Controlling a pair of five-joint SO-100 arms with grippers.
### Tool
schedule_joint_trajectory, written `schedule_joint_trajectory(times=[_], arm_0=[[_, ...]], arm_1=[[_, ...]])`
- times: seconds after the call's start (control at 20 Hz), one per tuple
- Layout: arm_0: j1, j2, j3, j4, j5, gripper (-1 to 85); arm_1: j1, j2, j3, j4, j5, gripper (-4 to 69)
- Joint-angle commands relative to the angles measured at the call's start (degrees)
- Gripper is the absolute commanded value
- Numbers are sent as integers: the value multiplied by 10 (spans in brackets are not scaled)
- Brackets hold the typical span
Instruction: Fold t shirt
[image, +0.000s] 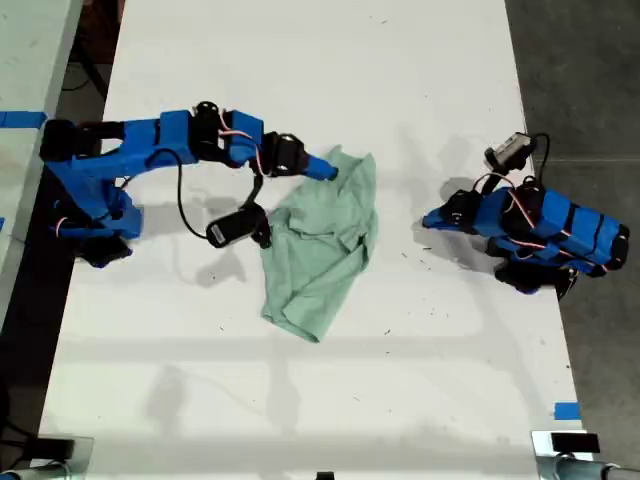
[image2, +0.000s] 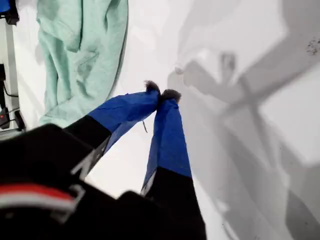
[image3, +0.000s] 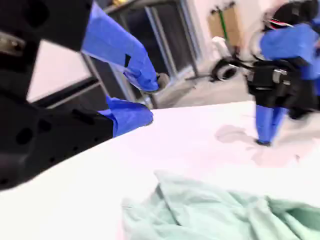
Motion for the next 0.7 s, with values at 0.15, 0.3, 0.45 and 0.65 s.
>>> schedule_joint_trajectory(times=[0.15,0.3,0.45,0.65], arm_0=[[-235,732,802,-248,23,-2],[-263,1019,986,-142,47,-2],[-270,1025,987,-102,73,-2],[-329,1024,989,-9,47,-2]], arm_1=[[-3,8,32,6,4,18],[0,8,31,7,7,18],[-3,7,31,7,10,18],[-4,7,31,7,11,18]])
